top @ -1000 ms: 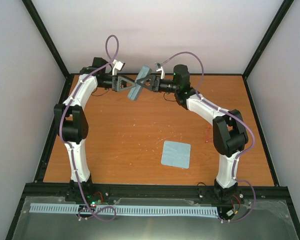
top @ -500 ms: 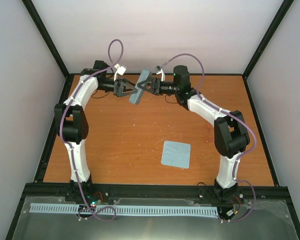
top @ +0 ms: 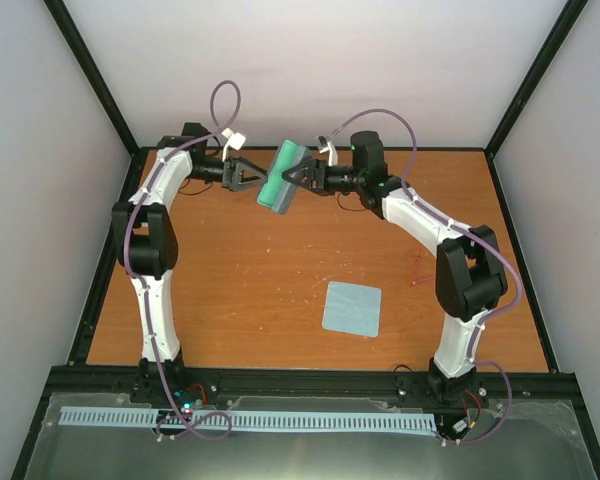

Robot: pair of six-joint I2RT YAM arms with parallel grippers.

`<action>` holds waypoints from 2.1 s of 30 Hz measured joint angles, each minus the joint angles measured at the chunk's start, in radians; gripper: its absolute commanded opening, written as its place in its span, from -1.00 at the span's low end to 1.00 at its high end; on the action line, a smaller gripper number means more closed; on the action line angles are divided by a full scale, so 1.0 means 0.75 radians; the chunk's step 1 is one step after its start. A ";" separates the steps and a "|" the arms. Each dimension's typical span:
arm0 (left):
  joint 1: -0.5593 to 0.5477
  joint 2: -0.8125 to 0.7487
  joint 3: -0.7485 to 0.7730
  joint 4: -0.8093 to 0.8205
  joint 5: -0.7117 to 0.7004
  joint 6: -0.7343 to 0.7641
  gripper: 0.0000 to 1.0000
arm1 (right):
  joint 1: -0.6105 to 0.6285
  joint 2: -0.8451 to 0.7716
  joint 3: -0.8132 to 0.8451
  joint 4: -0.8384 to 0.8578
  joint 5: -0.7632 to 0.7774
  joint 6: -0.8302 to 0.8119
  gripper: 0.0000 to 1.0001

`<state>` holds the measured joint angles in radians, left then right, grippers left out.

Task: Organize the sunglasses
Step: Open the sunglasses case.

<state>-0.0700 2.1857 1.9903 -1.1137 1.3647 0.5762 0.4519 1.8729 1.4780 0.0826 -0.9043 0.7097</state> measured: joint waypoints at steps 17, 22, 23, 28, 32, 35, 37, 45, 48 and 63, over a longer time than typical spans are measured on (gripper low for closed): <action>0.065 0.089 0.139 -0.157 -0.009 0.144 0.99 | 0.022 -0.071 -0.008 -0.122 0.054 -0.113 -0.43; 0.067 0.025 0.084 -0.209 0.030 0.214 0.99 | 0.020 -0.071 -0.007 -0.121 0.086 -0.113 -0.42; 0.065 0.010 0.065 -0.217 0.034 0.226 0.99 | 0.020 -0.071 -0.005 -0.121 0.091 -0.113 -0.42; 0.034 -0.039 -0.024 -0.235 0.021 0.280 0.98 | 0.020 -0.071 0.018 -0.115 0.101 -0.106 -0.42; -0.014 -0.041 -0.065 -0.235 -0.018 0.300 0.98 | 0.020 -0.071 0.045 -0.103 0.098 -0.099 -0.41; -0.037 -0.041 -0.083 -0.221 -0.034 0.293 0.80 | 0.020 -0.071 0.049 -0.093 0.092 -0.098 -0.41; -0.044 -0.041 -0.083 -0.210 -0.039 0.285 0.60 | 0.020 -0.071 0.049 -0.094 0.084 -0.098 -0.41; -0.043 -0.038 -0.061 -0.180 -0.014 0.226 0.03 | 0.020 -0.071 0.049 -0.101 0.078 -0.101 -0.40; -0.043 -0.038 -0.061 -0.170 -0.005 0.206 -0.22 | 0.020 -0.071 0.049 -0.115 0.078 -0.104 -0.37; -0.038 -0.020 0.061 -0.178 -0.085 0.139 -0.99 | 0.020 -0.074 0.037 -0.082 0.092 -0.132 0.99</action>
<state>-0.0986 2.1704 2.0357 -1.2472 1.3010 0.6807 0.4671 1.8172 1.5055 0.0212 -0.8352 0.6109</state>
